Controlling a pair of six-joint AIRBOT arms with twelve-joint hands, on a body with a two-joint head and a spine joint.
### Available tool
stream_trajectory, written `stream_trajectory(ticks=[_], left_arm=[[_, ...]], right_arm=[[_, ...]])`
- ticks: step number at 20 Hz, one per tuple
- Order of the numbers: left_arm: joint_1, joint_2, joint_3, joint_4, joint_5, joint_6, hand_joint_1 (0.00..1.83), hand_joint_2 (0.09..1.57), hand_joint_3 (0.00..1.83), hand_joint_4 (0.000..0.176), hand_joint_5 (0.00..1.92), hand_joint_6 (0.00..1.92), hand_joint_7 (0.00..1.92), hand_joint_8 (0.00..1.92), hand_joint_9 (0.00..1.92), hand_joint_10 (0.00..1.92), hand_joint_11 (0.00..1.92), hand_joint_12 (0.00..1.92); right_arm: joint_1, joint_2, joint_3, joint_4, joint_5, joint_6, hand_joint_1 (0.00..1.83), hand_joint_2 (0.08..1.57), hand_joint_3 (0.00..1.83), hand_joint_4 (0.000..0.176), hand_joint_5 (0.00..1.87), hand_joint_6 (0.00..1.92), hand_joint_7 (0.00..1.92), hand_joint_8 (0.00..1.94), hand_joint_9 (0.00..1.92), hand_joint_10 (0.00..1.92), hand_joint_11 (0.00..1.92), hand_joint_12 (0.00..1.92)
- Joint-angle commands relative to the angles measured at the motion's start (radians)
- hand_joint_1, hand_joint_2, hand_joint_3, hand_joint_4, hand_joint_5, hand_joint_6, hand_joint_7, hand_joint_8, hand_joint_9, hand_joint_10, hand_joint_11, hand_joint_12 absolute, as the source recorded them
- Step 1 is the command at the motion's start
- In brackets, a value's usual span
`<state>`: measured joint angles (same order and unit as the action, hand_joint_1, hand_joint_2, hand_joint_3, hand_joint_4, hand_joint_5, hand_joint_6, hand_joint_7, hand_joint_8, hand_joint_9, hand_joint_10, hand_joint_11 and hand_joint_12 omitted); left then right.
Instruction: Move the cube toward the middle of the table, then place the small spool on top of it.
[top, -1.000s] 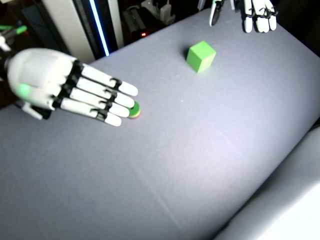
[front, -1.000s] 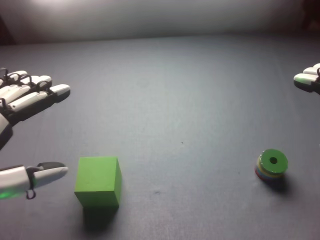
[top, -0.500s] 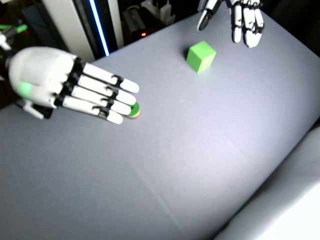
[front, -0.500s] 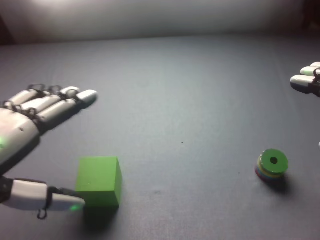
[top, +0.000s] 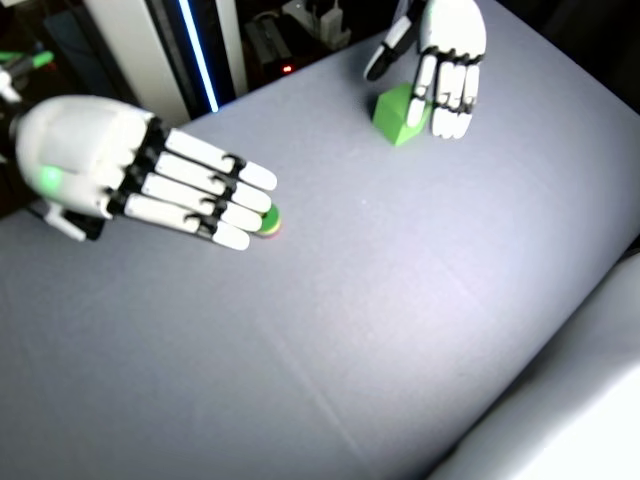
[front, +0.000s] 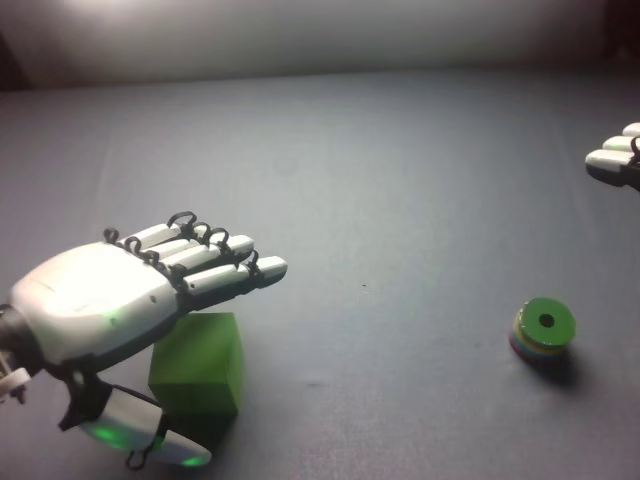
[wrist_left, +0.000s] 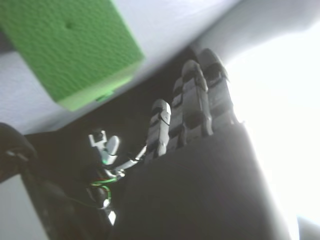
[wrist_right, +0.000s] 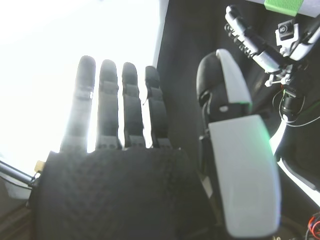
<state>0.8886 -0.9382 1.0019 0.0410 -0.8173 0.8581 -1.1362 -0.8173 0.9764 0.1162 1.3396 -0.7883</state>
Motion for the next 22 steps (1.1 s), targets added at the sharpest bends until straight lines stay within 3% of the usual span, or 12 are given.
stream_trajectory(ticks=[1, 2, 4, 6, 9, 10, 13, 14, 15, 16, 18, 22], left_arm=[[-0.015, -0.007, 0.003, -0.009, -0.066, 0.026, 0.79, 0.74, 0.00, 0.160, 0.16, 0.01, 0.13, 0.01, 0.20, 0.00, 0.00, 0.50], [-0.022, -0.013, 0.005, -0.010, -0.051, 0.040, 0.77, 0.76, 0.00, 0.153, 0.18, 0.00, 0.17, 0.00, 0.24, 0.00, 0.00, 0.64], [-0.031, -0.021, 0.008, -0.013, -0.036, 0.059, 0.84, 0.88, 0.00, 0.083, 0.40, 0.01, 0.43, 0.01, 0.49, 0.03, 0.07, 0.92], [-0.043, -0.026, 0.006, -0.028, -0.037, 0.094, 0.96, 0.94, 0.00, 0.035, 0.56, 0.01, 0.62, 0.02, 0.69, 0.05, 0.15, 1.05], [-0.064, -0.026, -0.002, -0.058, -0.013, 0.178, 1.03, 1.01, 0.00, 0.014, 0.66, 0.00, 0.69, 0.00, 0.76, 0.06, 0.20, 1.29], [-0.067, -0.026, -0.006, -0.076, -0.012, 0.212, 1.06, 1.01, 0.00, 0.007, 0.68, 0.01, 0.71, 0.01, 0.61, 0.56, 0.20, 1.49], [-0.071, -0.026, -0.008, -0.147, -0.009, 0.297, 1.22, 1.07, 0.00, 0.001, 0.75, 0.00, 0.77, 0.04, 0.50, 1.11, 0.40, 1.51], [-0.071, -0.026, -0.007, -0.156, -0.015, 0.297, 1.32, 1.15, 0.00, 0.000, 0.82, 0.01, 0.85, 0.95, 0.63, 0.94, 0.58, 1.19], [-0.071, -0.024, -0.006, -0.162, -0.021, 0.298, 1.33, 1.17, 0.00, 0.000, 0.88, 0.01, 0.82, 1.20, 0.74, 0.86, 0.66, 1.18], [-0.072, -0.020, -0.006, -0.170, -0.034, 0.298, 1.36, 1.14, 0.00, 0.000, 0.93, 0.75, 0.86, 1.27, 0.86, 1.06, 0.84, 1.14], [-0.091, -0.014, -0.003, -0.175, -0.057, 0.297, 1.35, 1.19, 0.00, 0.000, 0.87, 0.90, 0.67, 1.45, 0.86, 1.44, 0.78, 1.27], [-0.149, -0.023, 0.018, -0.166, -0.068, 0.298, 1.36, 1.17, 0.00, 0.000, 0.92, 1.03, 0.71, 1.27, 0.88, 1.33, 0.81, 1.04]], right_arm=[[0.014, 0.001, 0.004, 0.014, 0.122, 0.004, 0.82, 1.22, 0.00, 0.000, 0.37, 0.00, 0.33, 0.00, 0.30, 0.00, 0.16, 0.51], [0.014, 0.001, 0.004, 0.014, 0.122, 0.004, 0.80, 1.22, 0.00, 0.000, 0.37, 0.00, 0.33, 0.00, 0.30, 0.00, 0.15, 0.50], [0.014, 0.001, 0.004, 0.014, 0.122, 0.004, 0.83, 1.21, 0.00, 0.000, 0.38, 0.00, 0.35, 0.00, 0.32, 0.01, 0.17, 0.51], [0.014, 0.001, 0.004, 0.014, 0.122, 0.004, 0.83, 1.22, 0.00, 0.000, 0.37, 0.00, 0.33, 0.00, 0.30, 0.00, 0.15, 0.50], [0.014, 0.001, 0.004, 0.015, 0.122, 0.004, 0.82, 1.22, 0.00, 0.000, 0.38, 0.00, 0.32, 0.00, 0.29, 0.00, 0.16, 0.50], [0.014, 0.001, 0.004, 0.015, 0.122, 0.004, 0.82, 1.22, 0.00, 0.000, 0.38, 0.00, 0.33, 0.00, 0.30, 0.00, 0.16, 0.50], [0.013, 0.001, 0.003, 0.015, 0.121, 0.004, 0.79, 1.22, 0.00, 0.004, 0.38, 0.00, 0.33, 0.00, 0.30, 0.01, 0.17, 0.49], [0.013, 0.001, 0.003, 0.015, 0.121, 0.005, 0.77, 1.23, 0.00, 0.007, 0.37, 0.00, 0.32, 0.00, 0.29, 0.00, 0.15, 0.48], [0.013, 0.001, 0.003, 0.015, 0.121, 0.005, 0.76, 1.23, 0.00, 0.005, 0.37, 0.00, 0.32, 0.00, 0.29, 0.00, 0.15, 0.48], [0.013, 0.001, 0.003, 0.015, 0.121, 0.005, 0.77, 1.23, 0.00, 0.013, 0.37, 0.00, 0.32, 0.00, 0.29, 0.00, 0.15, 0.48], [0.013, 0.001, 0.003, 0.015, 0.121, 0.005, 0.73, 1.23, 0.00, 0.021, 0.37, 0.00, 0.32, 0.00, 0.31, 0.01, 0.18, 0.49], [0.013, 0.000, 0.003, 0.015, 0.121, 0.005, 0.75, 1.22, 0.00, 0.025, 0.37, 0.00, 0.32, 0.00, 0.29, 0.00, 0.15, 0.48]])
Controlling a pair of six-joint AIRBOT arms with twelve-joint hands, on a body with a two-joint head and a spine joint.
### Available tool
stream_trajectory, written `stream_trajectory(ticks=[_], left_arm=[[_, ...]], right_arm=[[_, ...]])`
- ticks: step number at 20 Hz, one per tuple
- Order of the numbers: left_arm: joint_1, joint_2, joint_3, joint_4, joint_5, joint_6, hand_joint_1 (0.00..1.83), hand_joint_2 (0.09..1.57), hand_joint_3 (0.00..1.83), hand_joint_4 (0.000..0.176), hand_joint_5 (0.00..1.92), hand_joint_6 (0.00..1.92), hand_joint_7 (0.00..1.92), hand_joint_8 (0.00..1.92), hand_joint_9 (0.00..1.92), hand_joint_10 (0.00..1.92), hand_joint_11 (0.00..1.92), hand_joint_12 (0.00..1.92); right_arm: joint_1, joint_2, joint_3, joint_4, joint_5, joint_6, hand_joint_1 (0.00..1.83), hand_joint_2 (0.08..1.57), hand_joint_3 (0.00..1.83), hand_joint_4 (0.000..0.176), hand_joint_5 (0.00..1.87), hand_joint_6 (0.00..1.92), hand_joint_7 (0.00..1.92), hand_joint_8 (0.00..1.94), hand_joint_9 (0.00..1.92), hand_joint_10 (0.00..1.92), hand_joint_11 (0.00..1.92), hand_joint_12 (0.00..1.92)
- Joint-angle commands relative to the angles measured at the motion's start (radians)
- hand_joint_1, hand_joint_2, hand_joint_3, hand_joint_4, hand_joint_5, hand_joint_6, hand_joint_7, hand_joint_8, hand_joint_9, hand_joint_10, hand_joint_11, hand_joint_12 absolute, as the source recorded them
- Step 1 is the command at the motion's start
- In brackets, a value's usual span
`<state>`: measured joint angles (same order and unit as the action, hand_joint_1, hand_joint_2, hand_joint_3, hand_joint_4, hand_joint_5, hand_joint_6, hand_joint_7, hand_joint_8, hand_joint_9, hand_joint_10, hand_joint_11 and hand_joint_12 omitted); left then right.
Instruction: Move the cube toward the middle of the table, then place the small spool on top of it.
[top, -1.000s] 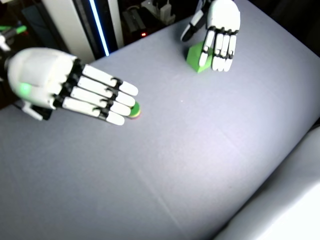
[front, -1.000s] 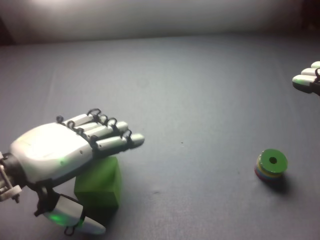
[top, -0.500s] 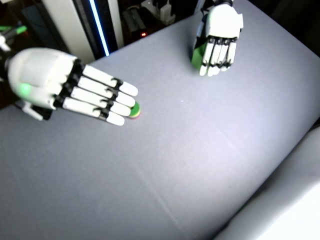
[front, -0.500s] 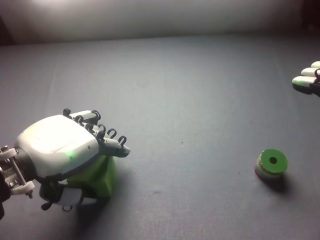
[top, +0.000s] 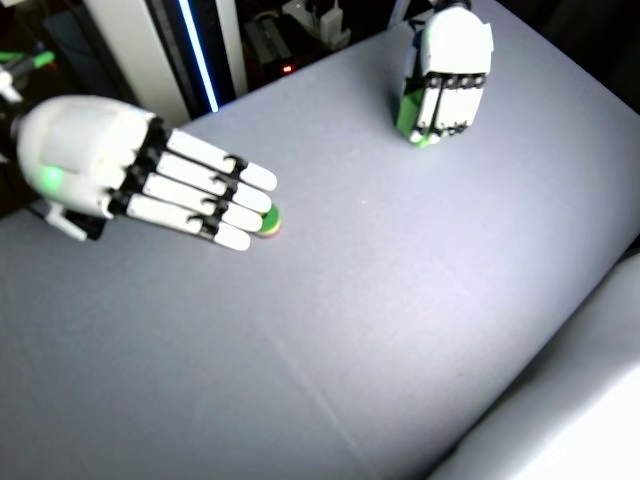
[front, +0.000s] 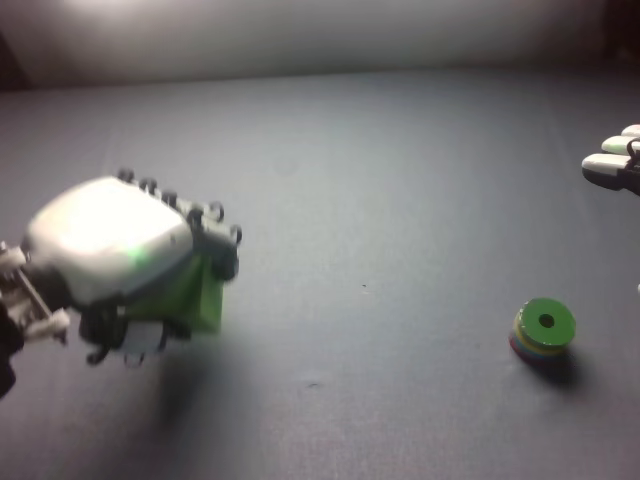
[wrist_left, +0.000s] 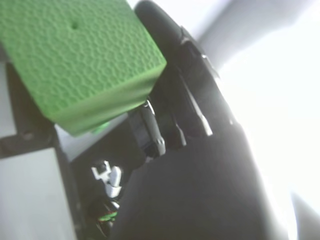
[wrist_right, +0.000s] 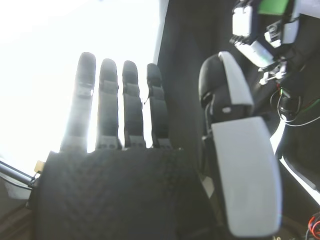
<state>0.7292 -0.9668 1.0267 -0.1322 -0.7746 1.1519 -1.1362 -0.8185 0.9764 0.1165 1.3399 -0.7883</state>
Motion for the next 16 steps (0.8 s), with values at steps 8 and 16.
stream_trajectory(ticks=[8, 16], left_arm=[[-0.214, -0.156, 0.126, 0.110, 0.068, 0.004, 1.37, 1.19, 0.00, 0.000, 0.91, 0.75, 0.69, 1.46, 0.86, 1.47, 0.83, 1.25], [-0.282, -0.301, 0.235, 0.129, 0.182, 0.000, 1.36, 1.16, 0.00, 0.000, 0.86, 0.93, 0.76, 1.33, 0.92, 1.33, 0.70, 1.11]], right_arm=[[0.013, -0.008, 0.013, 0.014, 0.121, 0.005, 0.77, 1.22, 0.00, 0.019, 0.37, 0.01, 0.34, 0.01, 0.33, 0.01, 0.20, 0.51], [0.033, -0.022, 0.026, 0.000, 0.111, 0.005, 0.85, 1.22, 0.00, 0.000, 0.38, 0.00, 0.31, 0.00, 0.31, 0.00, 0.17, 0.50]])
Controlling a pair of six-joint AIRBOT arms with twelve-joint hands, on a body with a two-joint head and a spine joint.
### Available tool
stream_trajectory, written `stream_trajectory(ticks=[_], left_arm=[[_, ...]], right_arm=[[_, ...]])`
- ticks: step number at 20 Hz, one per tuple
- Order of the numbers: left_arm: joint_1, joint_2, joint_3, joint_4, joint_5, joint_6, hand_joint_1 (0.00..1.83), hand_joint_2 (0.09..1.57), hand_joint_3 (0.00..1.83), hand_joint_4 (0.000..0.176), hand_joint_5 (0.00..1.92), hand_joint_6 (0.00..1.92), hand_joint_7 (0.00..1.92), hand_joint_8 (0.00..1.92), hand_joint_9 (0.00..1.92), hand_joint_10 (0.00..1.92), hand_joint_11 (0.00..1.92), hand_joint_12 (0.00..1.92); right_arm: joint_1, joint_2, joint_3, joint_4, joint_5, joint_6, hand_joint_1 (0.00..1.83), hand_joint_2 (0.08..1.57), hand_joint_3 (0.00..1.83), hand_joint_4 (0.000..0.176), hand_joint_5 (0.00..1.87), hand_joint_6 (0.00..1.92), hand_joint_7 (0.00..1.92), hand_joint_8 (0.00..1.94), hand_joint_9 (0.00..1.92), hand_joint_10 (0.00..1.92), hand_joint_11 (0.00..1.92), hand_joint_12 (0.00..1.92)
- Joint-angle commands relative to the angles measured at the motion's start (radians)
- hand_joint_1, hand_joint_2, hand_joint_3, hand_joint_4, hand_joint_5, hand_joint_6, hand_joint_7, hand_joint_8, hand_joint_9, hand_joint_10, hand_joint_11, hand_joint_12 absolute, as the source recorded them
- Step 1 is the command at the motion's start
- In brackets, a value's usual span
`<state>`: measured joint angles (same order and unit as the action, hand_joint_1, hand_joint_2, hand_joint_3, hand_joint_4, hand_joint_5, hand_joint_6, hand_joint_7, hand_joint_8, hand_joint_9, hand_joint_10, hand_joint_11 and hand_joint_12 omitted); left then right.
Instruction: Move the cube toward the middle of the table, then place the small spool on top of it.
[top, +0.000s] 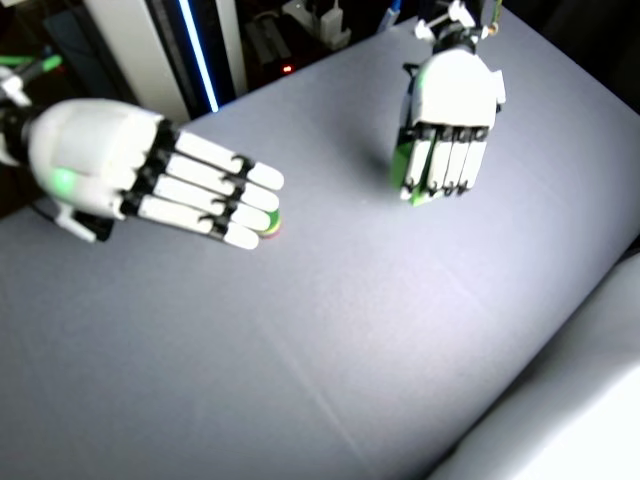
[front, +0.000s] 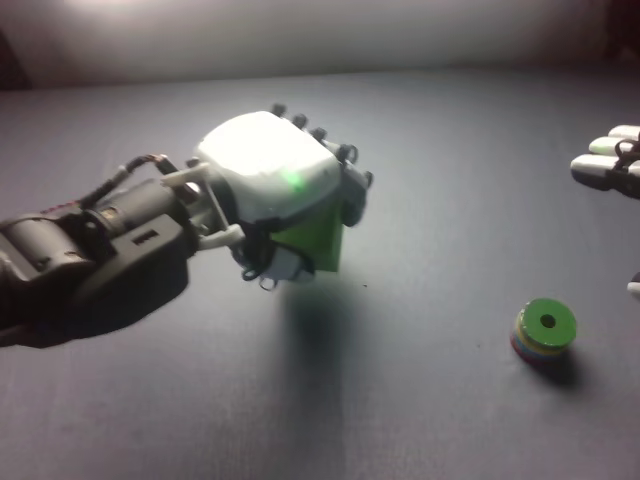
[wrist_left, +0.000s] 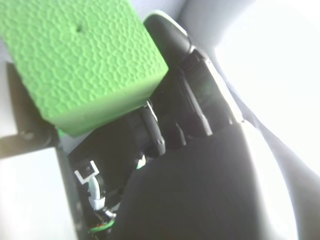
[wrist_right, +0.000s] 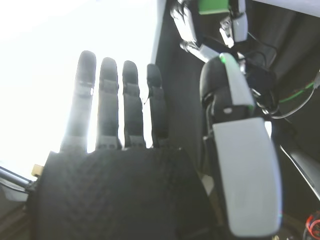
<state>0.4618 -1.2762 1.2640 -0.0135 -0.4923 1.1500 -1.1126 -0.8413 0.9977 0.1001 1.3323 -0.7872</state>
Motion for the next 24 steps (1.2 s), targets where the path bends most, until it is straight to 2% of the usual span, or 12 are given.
stream_trajectory(ticks=[1, 8, 9, 11, 12, 13, 14, 15, 19, 21, 23, 24], left_arm=[[-0.014, -0.006, 0.008, 0.009, -0.096, -0.005, 1.24, 1.17, 0.00, 0.000, 0.87, 0.98, 0.83, 1.35, 0.81, 1.01, 0.68, 1.20], [0.010, -0.052, 0.059, -0.015, -0.102, -0.078, 1.21, 1.19, 0.00, 0.000, 0.83, 1.02, 0.84, 1.40, 0.69, 0.71, 0.40, 1.20], [0.011, -0.054, 0.060, -0.015, -0.101, -0.080, 1.22, 1.08, 0.00, 0.000, 0.77, 0.39, 0.72, 0.74, 0.70, 0.66, 0.42, 1.23], [0.012, -0.057, 0.062, -0.015, -0.098, -0.081, 1.21, 1.03, 0.00, 0.000, 0.83, 0.04, 0.83, 0.21, 0.70, 0.62, 0.43, 1.26], [0.013, -0.058, 0.062, -0.015, -0.096, -0.081, 1.20, 1.01, 0.00, 0.000, 0.85, 0.01, 0.87, 0.14, 0.72, 0.68, 0.46, 1.30], [0.015, -0.059, 0.062, -0.015, -0.095, -0.081, 1.20, 1.01, 0.00, 0.000, 0.85, 0.00, 0.88, 0.11, 0.70, 0.75, 0.45, 1.39], [0.017, -0.060, 0.063, -0.015, -0.094, -0.081, 1.18, 1.02, 0.00, 0.000, 0.83, 0.00, 0.87, 0.08, 0.67, 0.79, 0.44, 1.41], [0.018, -0.062, 0.064, -0.015, -0.093, -0.082, 1.17, 1.03, 0.00, 0.000, 0.80, 0.00, 0.84, 0.05, 0.69, 0.69, 0.46, 1.34], [0.020, -0.064, 0.066, -0.015, -0.092, -0.086, 1.15, 1.01, 0.00, 0.006, 0.70, 0.00, 0.75, 0.00, 0.78, 0.16, 0.43, 1.11], [0.024, -0.060, 0.066, -0.015, -0.102, -0.100, 1.14, 0.99, 0.00, 0.044, 0.52, 0.00, 0.62, 0.00, 0.69, 0.03, 0.37, 0.98], [0.026, -0.052, 0.061, -0.015, -0.117, -0.108, 1.04, 0.95, 0.00, 0.122, 0.15, 0.00, 0.27, 0.00, 0.35, 0.00, 0.12, 0.77], [0.026, -0.050, 0.060, -0.015, -0.120, -0.108, 1.04, 0.95, 0.00, 0.122, 0.15, 0.00, 0.27, 0.00, 0.35, 0.00, 0.12, 0.77]], right_arm=[[0.010, 0.000, 0.005, 0.014, 0.119, 0.004, 0.83, 1.23, 0.00, 0.000, 0.39, 0.01, 0.31, 0.00, 0.31, 0.00, 0.18, 0.51], [0.012, 0.000, 0.006, 0.010, 0.118, 0.004, 0.85, 1.24, 0.00, 0.000, 0.64, 0.00, 0.71, 0.01, 0.66, 0.03, 0.34, 0.76], [0.014, 0.000, 0.006, 0.007, 0.118, 0.004, 0.97, 1.25, 0.01, 0.000, 0.71, 1.08, 0.91, 0.02, 0.89, 0.03, 0.44, 0.88], [0.023, -0.001, 0.005, -0.005, 0.118, 0.004, 0.94, 1.30, 0.00, 0.000, 0.65, 1.46, 1.11, 0.02, 1.13, 0.05, 0.65, 1.07], [0.027, -0.002, 0.005, -0.011, 0.118, 0.004, 0.94, 1.30, 0.00, 0.000, 0.66, 1.46, 1.17, 0.03, 1.20, 0.07, 0.73, 1.12], [0.033, -0.004, 0.006, -0.015, 0.118, 0.004, 0.75, 1.35, 0.00, 0.000, 0.81, 0.60, 1.21, 0.02, 1.24, 0.06, 0.81, 1.10], [0.037, -0.006, 0.007, -0.018, 0.118, 0.004, 0.70, 1.35, 0.00, 0.000, 0.96, 0.22, 1.27, 0.02, 1.31, 0.08, 0.84, 1.18], [0.040, -0.007, 0.009, -0.020, 0.118, 0.004, 0.95, 1.26, 0.00, 0.000, 0.84, 1.04, 1.31, 0.01, 1.33, 0.07, 0.82, 1.21], [0.044, -0.010, 0.011, -0.021, 0.118, 0.004, 1.08, 1.25, 0.00, 0.000, 0.74, 1.33, 1.33, 0.01, 1.39, 0.11, 0.93, 1.31], [0.044, -0.011, 0.012, -0.021, 0.118, 0.004, 1.06, 1.25, 0.00, 0.000, 0.75, 1.32, 1.30, 0.00, 1.34, 0.10, 0.86, 1.30], [0.044, -0.011, 0.011, -0.021, 0.118, 0.005, 1.08, 1.24, 0.00, 0.000, 0.76, 1.30, 1.29, 0.00, 1.31, 0.09, 0.84, 1.22], [0.044, -0.011, 0.011, -0.021, 0.118, 0.006, 1.08, 1.24, 0.00, 0.000, 0.76, 1.30, 1.29, 0.00, 1.31, 0.09, 0.84, 1.22]])
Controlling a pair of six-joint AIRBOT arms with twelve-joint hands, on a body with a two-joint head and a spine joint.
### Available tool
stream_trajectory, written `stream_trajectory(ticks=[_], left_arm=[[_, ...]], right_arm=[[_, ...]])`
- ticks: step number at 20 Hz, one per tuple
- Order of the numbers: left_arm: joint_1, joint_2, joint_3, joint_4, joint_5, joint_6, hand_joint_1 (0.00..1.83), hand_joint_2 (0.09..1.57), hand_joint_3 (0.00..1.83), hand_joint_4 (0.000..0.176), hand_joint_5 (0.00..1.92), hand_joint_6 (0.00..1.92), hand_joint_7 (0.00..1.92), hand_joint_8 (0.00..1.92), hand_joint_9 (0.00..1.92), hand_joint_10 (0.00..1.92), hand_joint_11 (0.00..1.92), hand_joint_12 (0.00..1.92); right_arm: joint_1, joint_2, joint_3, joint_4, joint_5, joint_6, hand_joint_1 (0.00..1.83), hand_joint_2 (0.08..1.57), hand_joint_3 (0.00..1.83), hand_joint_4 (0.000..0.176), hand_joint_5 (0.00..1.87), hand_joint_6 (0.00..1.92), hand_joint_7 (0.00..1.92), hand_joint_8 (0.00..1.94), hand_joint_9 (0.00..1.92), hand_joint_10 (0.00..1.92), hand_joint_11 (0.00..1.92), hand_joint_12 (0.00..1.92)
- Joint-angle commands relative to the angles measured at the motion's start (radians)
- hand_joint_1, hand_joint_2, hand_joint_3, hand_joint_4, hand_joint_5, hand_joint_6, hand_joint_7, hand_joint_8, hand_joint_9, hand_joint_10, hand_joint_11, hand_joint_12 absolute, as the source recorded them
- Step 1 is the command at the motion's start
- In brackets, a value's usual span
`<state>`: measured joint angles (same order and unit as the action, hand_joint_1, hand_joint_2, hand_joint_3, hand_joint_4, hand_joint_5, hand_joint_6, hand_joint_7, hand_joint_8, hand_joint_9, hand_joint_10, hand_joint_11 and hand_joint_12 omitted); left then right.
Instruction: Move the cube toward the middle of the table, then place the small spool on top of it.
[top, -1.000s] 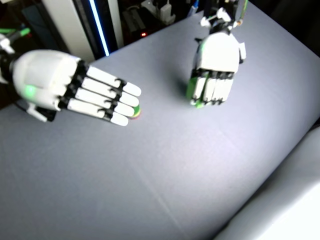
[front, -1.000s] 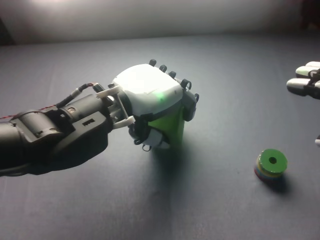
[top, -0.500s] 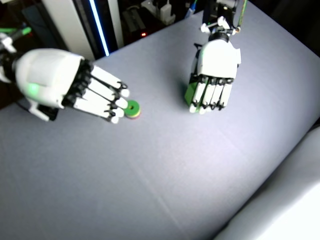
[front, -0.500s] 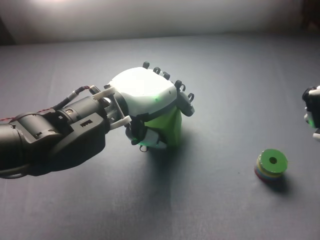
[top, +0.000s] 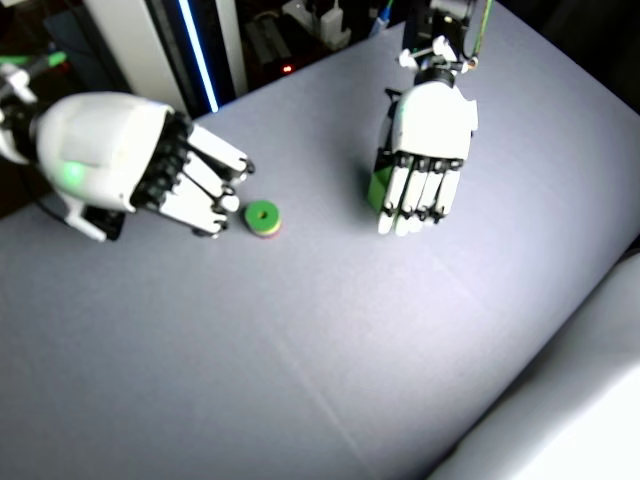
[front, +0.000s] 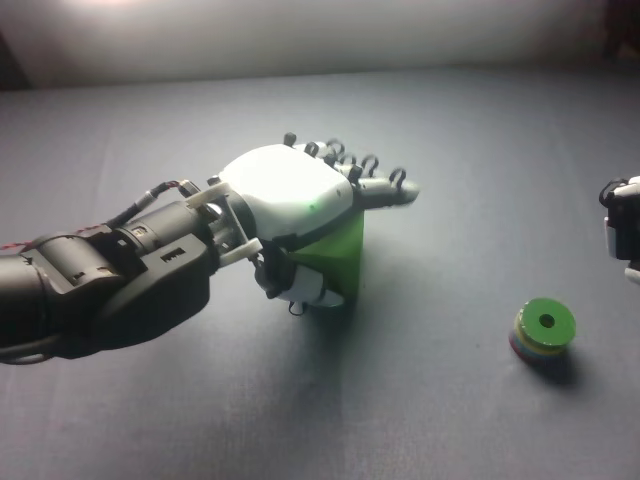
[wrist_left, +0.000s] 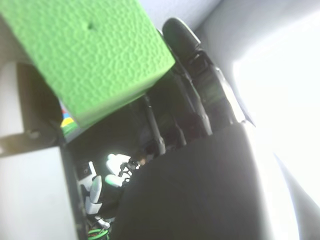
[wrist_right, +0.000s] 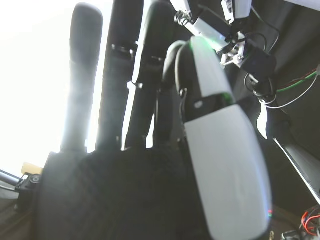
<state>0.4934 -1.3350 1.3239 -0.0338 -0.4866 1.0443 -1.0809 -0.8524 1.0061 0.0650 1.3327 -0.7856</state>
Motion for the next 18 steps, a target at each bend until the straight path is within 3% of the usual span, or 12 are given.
stream_trajectory(ticks=[1, 2, 3, 4, 5, 6, 9, 11, 12, 13, 16, 18], left_arm=[[-0.006, 0.015, -0.006, 0.005, -0.133, -0.002, 1.02, 0.96, 0.00, 0.133, 0.11, 0.00, 0.20, 0.00, 0.29, 0.00, 0.07, 0.74], [-0.007, 0.020, -0.010, 0.006, -0.137, -0.002, 1.03, 0.95, 0.00, 0.135, 0.08, 0.00, 0.13, 0.00, 0.21, 0.00, 0.01, 0.68], [-0.007, 0.027, -0.017, 0.009, -0.143, -0.002, 0.99, 0.95, 0.00, 0.144, 0.07, 0.00, 0.11, 0.00, 0.19, 0.00, 0.01, 0.66], [-0.008, 0.031, -0.021, 0.010, -0.149, -0.002, 0.97, 0.94, 0.00, 0.145, 0.08, 0.00, 0.07, 0.00, 0.17, 0.00, 0.00, 0.65], [-0.008, 0.033, -0.024, 0.011, -0.152, -0.002, 0.94, 0.94, 0.00, 0.154, 0.01, 0.00, 0.03, 0.00, 0.13, 0.00, 0.00, 0.63], [-0.008, 0.036, -0.028, 0.011, -0.158, -0.002, 0.92, 0.94, 0.00, 0.153, 0.00, 0.00, 0.01, 0.00, 0.09, 0.00, 0.00, 0.55], [-0.004, 0.057, -0.051, 0.011, -0.196, -0.003, 0.94, 0.91, 0.00, 0.167, 0.00, 0.00, 0.00, 0.00, 0.01, 0.00, 0.00, 0.35], [0.006, 0.088, -0.080, -0.008, -0.259, -0.003, 0.97, 0.94, 0.00, 0.175, 0.00, 0.00, 0.00, 0.00, 0.00, 0.00, 0.00, 0.15], [0.012, 0.109, -0.098, -0.016, -0.295, -0.003, 0.99, 0.92, 0.00, 0.176, 0.00, 0.00, 0.00, 0.00, 0.00, 0.00, 0.00, 0.17], [0.017, 0.135, -0.120, -0.017, -0.333, -0.003, 0.99, 0.97, 0.01, 0.176, 0.00, 0.00, 0.00, 0.00, 0.00, 0.00, 0.00, 0.01], [0.049, 0.219, -0.178, -0.027, -0.427, -0.003, 0.90, 1.00, 0.02, 0.166, 0.02, 0.01, 0.00, 0.00, 0.00, 0.00, 0.00, 0.00], [0.091, 0.281, -0.225, -0.040, -0.502, -0.003, 0.56, 1.00, 0.01, 0.176, 0.00, 0.00, 0.00, 0.00, 0.00, 0.00, 0.01, 0.00]], right_arm=[[0.013, 0.000, 0.002, 0.013, 0.118, 0.005, 1.08, 1.24, 0.00, 0.000, 0.76, 1.30, 1.26, 0.00, 1.29, 0.08, 0.82, 1.20], [0.013, 0.000, 0.001, 0.013, 0.118, 0.005, 1.18, 1.20, 0.00, 0.000, 0.73, 1.26, 1.04, 0.88, 1.13, 0.02, 0.62, 1.15], [0.013, 0.000, -0.001, 0.013, 0.118, 0.005, 1.18, 1.23, 0.01, 0.000, 0.63, 1.37, 0.91, 1.20, 1.00, 0.01, 0.48, 1.08], [0.013, 0.000, -0.002, 0.010, 0.118, 0.005, 0.99, 1.23, 0.00, 0.000, 0.49, 0.51, 0.73, 0.50, 0.82, 0.00, 0.24, 0.95], [0.013, 0.000, -0.003, 0.010, 0.119, 0.005, 0.87, 1.24, 0.00, 0.000, 0.49, 0.15, 0.66, 0.15, 0.72, 0.00, 0.29, 0.71], [0.014, 0.000, -0.003, 0.009, 0.119, 0.005, 0.81, 1.25, 0.00, 0.000, 0.50, 0.03, 0.62, 0.03, 0.66, 0.00, 0.34, 0.53], [0.014, 0.000, -0.003, 0.009, 0.122, 0.006, 0.79, 1.31, 0.00, 0.000, 0.51, 0.00, 0.57, 0.00, 0.61, 0.00, 0.49, 0.23], [0.013, 0.000, -0.004, 0.007, 0.122, 0.009, 0.79, 1.30, 0.00, 0.000, 0.53, 0.00, 0.59, 0.01, 0.62, 0.01, 0.50, 0.22], [0.013, 0.001, -0.004, 0.003, 0.121, 0.012, 0.80, 1.29, 0.00, 0.000, 0.52, 0.00, 0.58, 0.00, 0.61, 0.00, 0.48, 0.21], [0.013, 0.001, -0.004, -0.005, 0.115, 0.015, 0.87, 1.26, 0.00, 0.000, 0.47, 0.00, 0.54, 0.00, 0.57, 0.00, 0.45, 0.21], [0.015, 0.010, -0.001, -0.033, 0.067, 0.025, 0.90, 1.21, 0.00, 0.000, 0.48, 0.00, 0.57, 0.01, 0.61, 0.01, 0.51, 0.24], [0.031, 0.017, 0.007, -0.079, -0.003, 0.045, 0.80, 1.11, 0.00, 0.000, 0.46, 0.00, 0.56, 0.00, 0.59, 0.01, 0.54, 0.23]])
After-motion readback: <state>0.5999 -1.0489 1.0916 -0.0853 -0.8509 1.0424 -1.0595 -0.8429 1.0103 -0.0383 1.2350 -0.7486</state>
